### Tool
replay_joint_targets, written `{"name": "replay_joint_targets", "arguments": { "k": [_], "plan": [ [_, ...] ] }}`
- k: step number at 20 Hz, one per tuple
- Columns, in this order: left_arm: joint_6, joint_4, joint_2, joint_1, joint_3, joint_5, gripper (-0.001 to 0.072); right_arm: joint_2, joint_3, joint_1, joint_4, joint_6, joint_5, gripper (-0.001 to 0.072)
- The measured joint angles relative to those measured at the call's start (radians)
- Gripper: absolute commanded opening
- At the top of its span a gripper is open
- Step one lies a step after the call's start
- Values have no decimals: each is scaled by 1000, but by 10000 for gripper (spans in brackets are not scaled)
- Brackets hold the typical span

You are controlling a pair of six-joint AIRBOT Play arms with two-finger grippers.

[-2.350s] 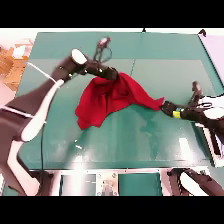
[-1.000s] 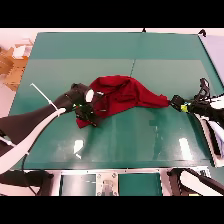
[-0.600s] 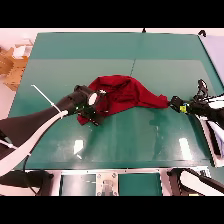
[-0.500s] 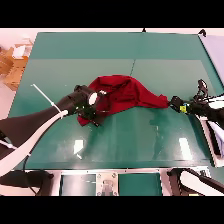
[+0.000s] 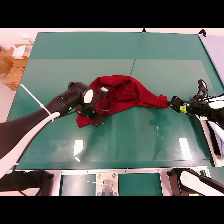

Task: Fold the shirts.

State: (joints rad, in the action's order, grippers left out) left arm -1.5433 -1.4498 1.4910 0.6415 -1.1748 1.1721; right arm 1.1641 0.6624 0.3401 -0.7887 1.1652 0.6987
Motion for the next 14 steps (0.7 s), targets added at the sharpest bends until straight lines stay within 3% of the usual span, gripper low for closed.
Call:
{"name": "replay_joint_targets", "arguments": {
  "k": [2, 3, 4, 5, 6, 7, 8, 12, 14],
  "plan": [
    [3, 20, 15, 1, 33, -60, 699, 0, 0, 0, 0, 0, 0, 14],
    [4, 25, 21, 0, 46, -82, 660, 0, 0, 0, 0, 0, 0, 14],
    [4, 32, 31, 0, 58, -116, 421, 0, 0, 0, 0, 0, 0, 14],
    [5, 31, 35, -1, 66, -127, 281, 0, 0, 0, 0, 0, 0, 14],
    [8, 33, 40, -2, 69, -138, 283, 0, 0, 0, 0, 0, 0, 14],
    [9, 40, 43, -1, 74, -148, 211, 0, 0, 0, 0, 0, 0, 14],
    [10, 41, 46, 0, 76, -159, 38, 0, 0, 0, 0, 0, 0, 14],
    [11, 36, 50, -1, 75, -156, 28, 0, 0, 0, 0, 0, 0, 14],
    [14, 40, 44, 0, 57, -82, 29, 0, 0, 0, 0, 0, 1, 13]
  ]
}}
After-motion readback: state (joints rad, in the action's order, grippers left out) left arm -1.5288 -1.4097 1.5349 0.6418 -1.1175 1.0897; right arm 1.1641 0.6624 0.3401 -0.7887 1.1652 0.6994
